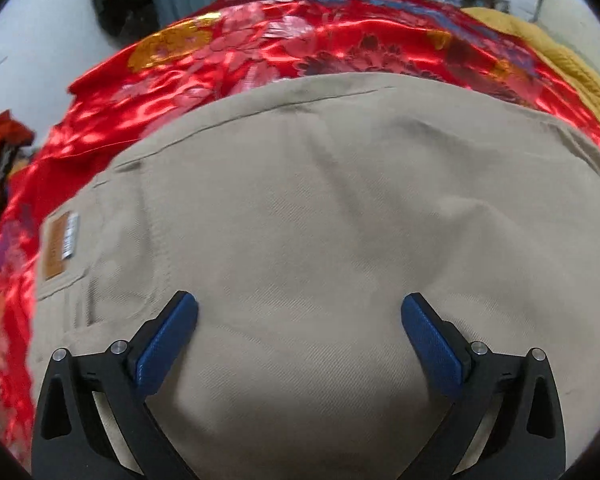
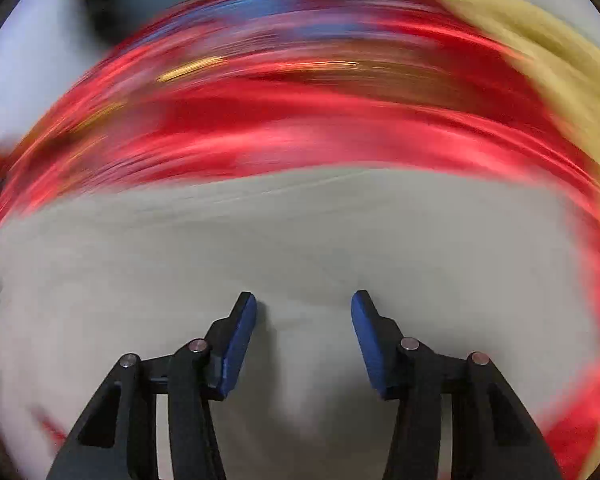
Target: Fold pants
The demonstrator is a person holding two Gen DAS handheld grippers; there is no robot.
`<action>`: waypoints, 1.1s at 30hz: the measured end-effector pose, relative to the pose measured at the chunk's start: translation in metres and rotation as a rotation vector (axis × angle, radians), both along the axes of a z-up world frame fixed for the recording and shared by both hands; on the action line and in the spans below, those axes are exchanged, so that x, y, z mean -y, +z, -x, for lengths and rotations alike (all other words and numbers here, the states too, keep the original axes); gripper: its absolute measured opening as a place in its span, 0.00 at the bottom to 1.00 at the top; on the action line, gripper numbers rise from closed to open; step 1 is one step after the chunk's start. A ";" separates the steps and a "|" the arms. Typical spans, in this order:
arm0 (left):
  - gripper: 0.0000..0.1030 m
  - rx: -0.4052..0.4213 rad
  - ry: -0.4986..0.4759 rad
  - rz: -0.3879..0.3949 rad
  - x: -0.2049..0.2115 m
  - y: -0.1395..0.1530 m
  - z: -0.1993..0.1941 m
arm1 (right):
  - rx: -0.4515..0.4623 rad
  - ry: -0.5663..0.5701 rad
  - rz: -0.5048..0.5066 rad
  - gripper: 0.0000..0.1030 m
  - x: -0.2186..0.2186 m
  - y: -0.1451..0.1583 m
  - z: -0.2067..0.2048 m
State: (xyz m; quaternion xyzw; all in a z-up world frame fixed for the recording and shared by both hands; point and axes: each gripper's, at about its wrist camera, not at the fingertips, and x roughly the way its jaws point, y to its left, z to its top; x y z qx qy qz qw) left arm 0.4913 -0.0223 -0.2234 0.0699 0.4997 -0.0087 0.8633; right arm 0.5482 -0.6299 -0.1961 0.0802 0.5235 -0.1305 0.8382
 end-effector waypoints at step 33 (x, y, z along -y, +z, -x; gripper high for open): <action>0.99 0.170 0.004 -0.047 0.063 0.072 0.049 | 0.128 0.127 -0.251 0.55 -0.072 0.108 0.242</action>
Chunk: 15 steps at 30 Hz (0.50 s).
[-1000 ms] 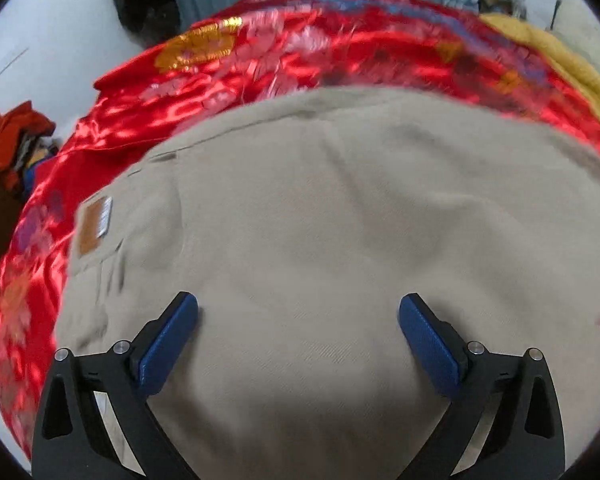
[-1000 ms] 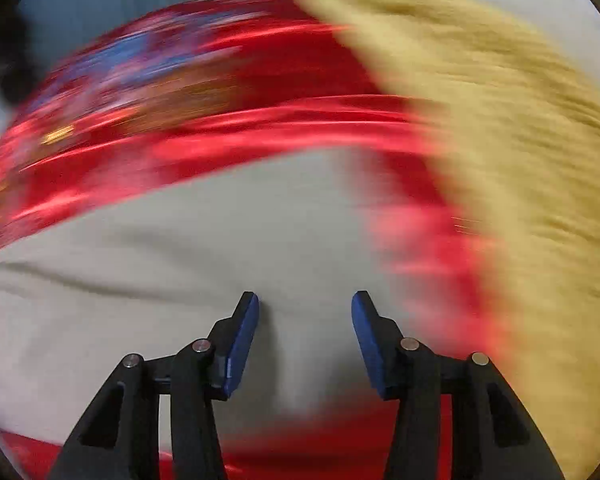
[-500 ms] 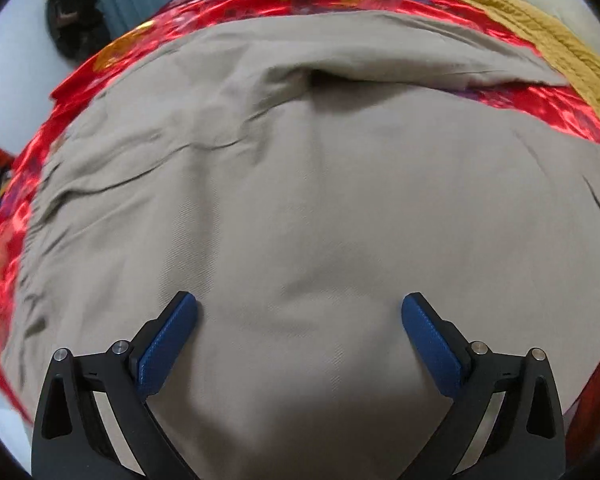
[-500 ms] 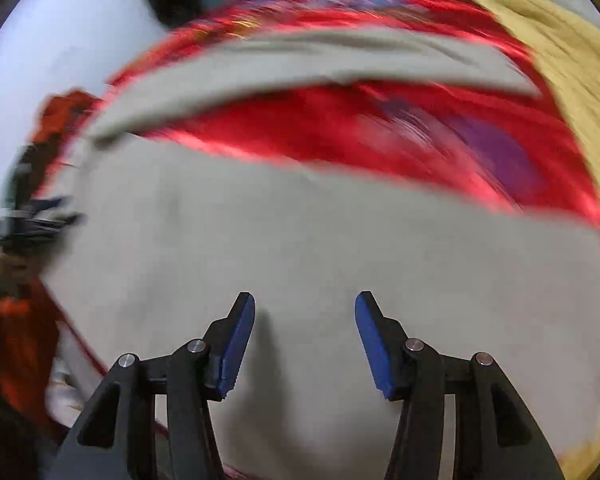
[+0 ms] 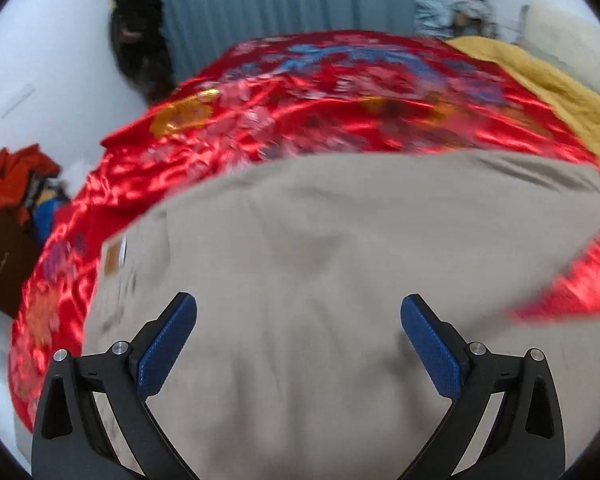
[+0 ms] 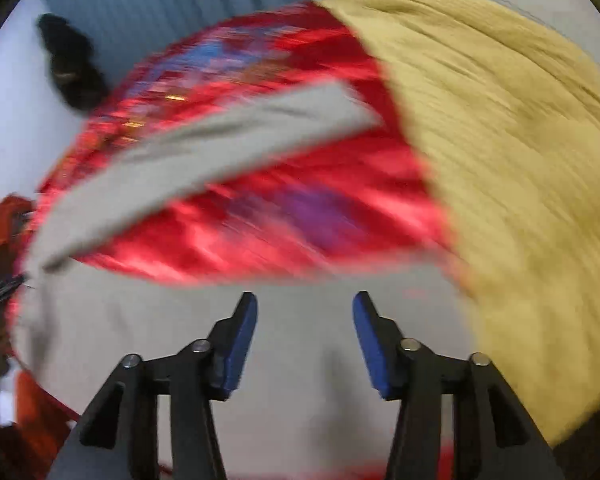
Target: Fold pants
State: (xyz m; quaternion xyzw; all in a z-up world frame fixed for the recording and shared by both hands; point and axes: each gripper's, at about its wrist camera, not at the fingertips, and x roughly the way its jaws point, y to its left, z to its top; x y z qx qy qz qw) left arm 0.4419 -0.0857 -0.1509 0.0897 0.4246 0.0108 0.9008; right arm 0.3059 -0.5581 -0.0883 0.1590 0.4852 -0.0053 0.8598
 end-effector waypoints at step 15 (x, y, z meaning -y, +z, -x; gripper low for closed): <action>1.00 -0.033 0.054 0.102 -0.036 -0.089 -0.034 | -0.071 -0.029 0.101 0.39 0.036 -0.094 -0.215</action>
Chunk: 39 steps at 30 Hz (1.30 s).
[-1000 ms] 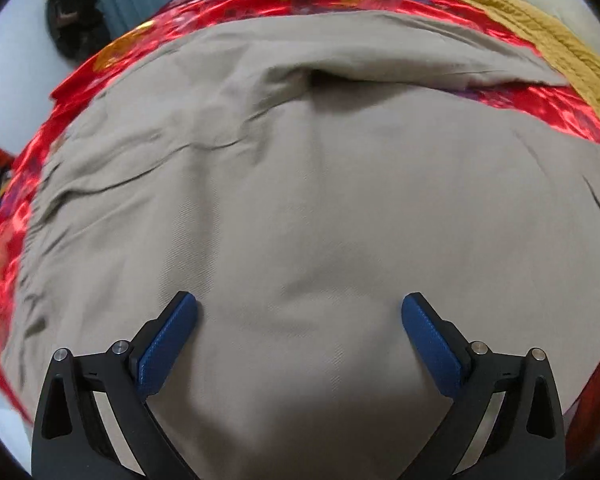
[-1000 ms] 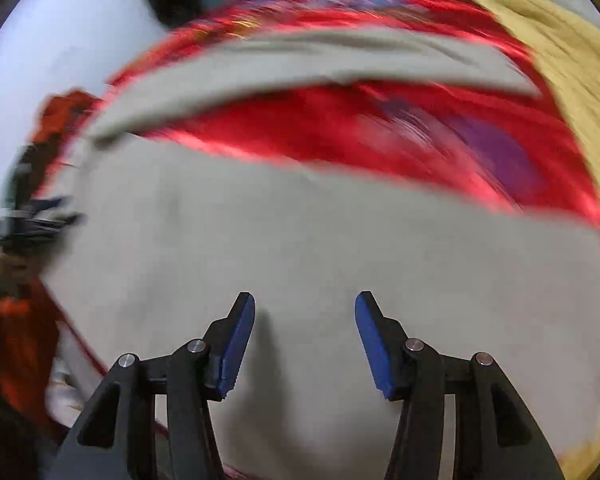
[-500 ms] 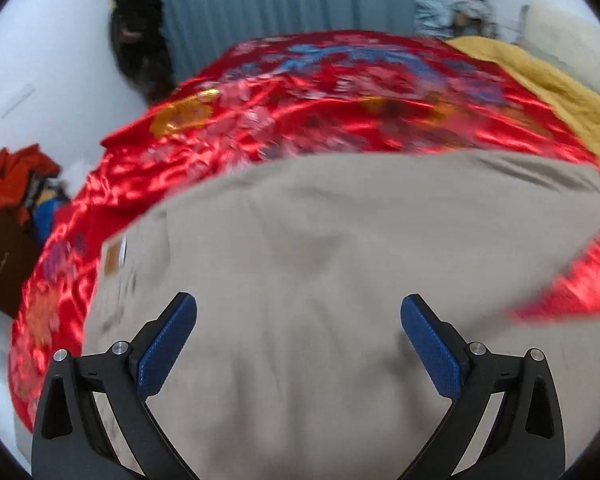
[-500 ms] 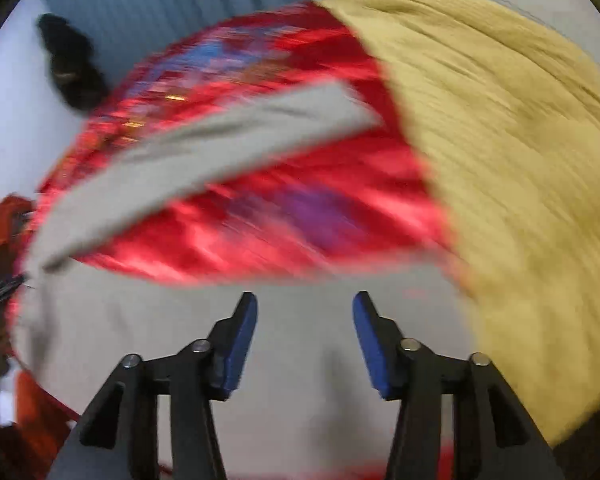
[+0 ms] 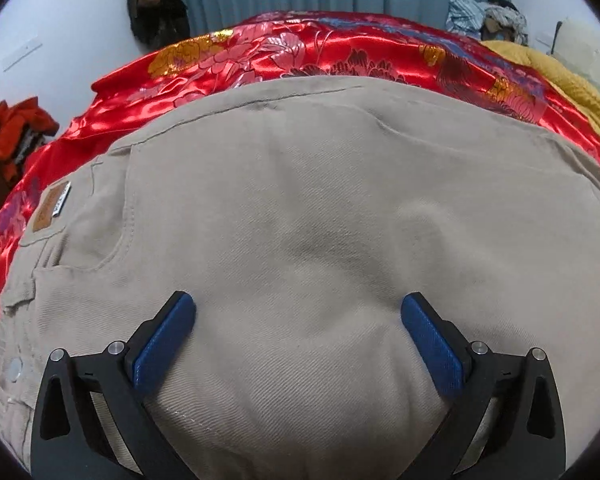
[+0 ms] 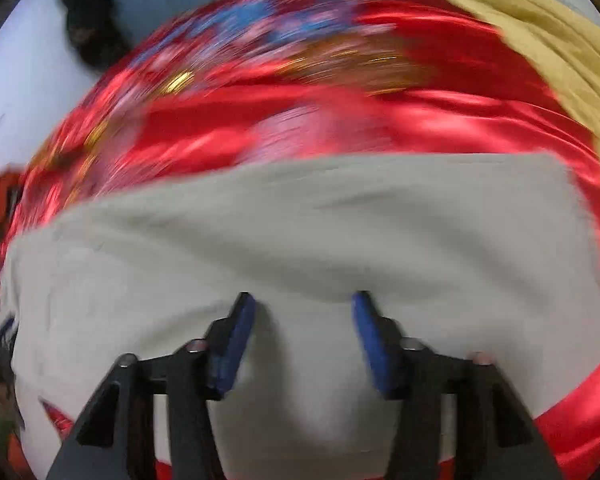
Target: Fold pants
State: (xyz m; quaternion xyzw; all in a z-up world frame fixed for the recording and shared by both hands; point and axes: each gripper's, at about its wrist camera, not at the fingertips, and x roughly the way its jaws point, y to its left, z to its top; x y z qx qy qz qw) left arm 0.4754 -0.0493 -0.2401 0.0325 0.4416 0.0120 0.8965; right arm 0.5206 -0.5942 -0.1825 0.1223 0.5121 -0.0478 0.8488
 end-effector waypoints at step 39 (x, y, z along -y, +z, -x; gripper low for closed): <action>0.99 -0.059 0.026 -0.059 0.013 0.048 0.041 | 0.212 -0.259 0.076 0.10 -0.059 0.057 0.396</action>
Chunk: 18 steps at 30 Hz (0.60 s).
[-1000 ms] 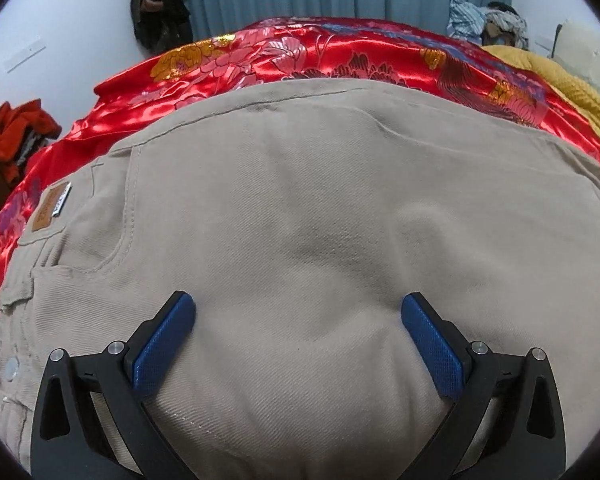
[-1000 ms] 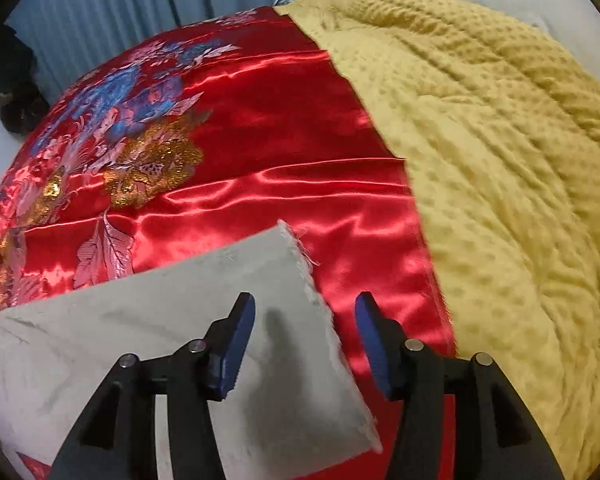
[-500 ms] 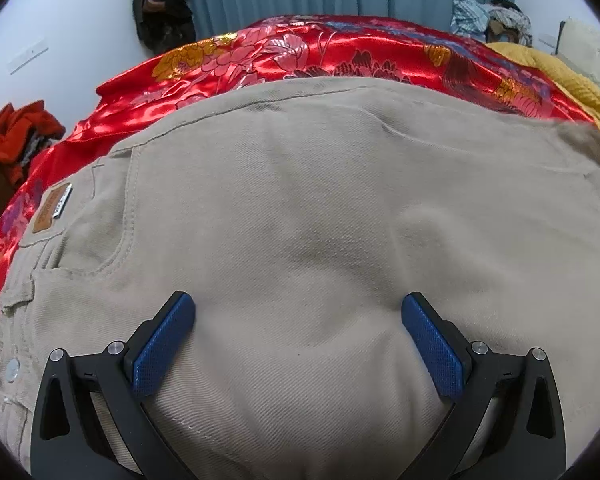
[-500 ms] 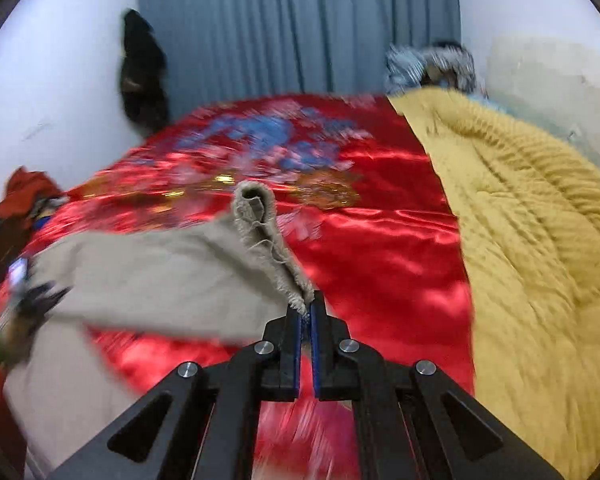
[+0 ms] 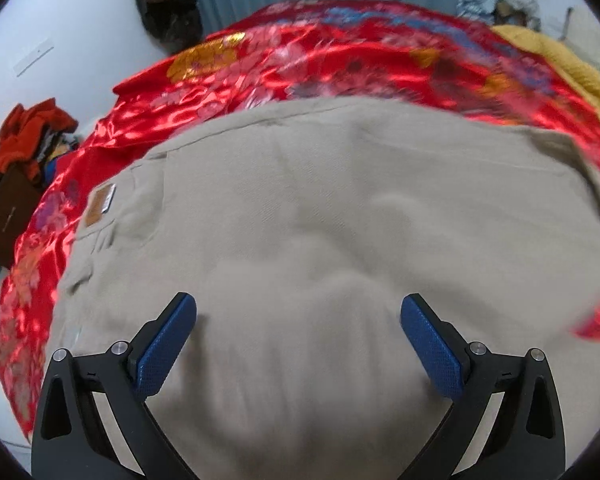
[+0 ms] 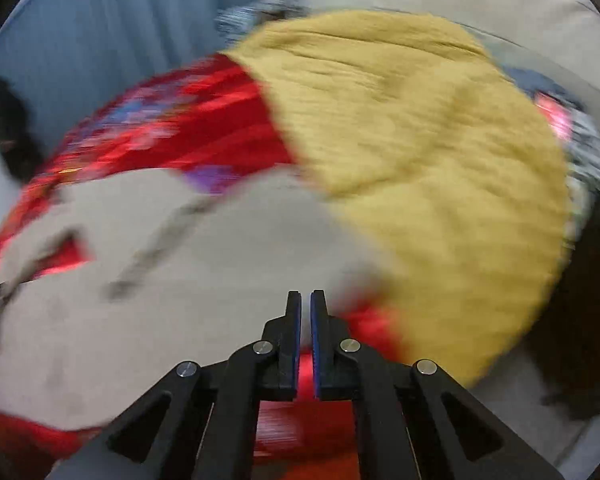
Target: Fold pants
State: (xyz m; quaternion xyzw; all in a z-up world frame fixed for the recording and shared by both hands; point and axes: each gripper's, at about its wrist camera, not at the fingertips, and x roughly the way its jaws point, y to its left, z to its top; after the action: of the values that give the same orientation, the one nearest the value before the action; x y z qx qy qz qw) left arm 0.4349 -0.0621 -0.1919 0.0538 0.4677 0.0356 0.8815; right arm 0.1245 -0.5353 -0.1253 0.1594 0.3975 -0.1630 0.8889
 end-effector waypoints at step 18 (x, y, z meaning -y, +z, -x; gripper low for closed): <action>1.00 -0.002 -0.105 0.060 0.004 -0.043 0.080 | 0.043 0.415 0.472 0.06 -0.131 0.027 -0.057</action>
State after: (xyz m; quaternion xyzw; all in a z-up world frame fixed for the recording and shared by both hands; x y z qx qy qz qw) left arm 0.3547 -0.0665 -0.2346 0.0515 0.4661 -0.0247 0.8829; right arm 0.1819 -0.4044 -0.0982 -0.1325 0.3538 -0.0627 0.9238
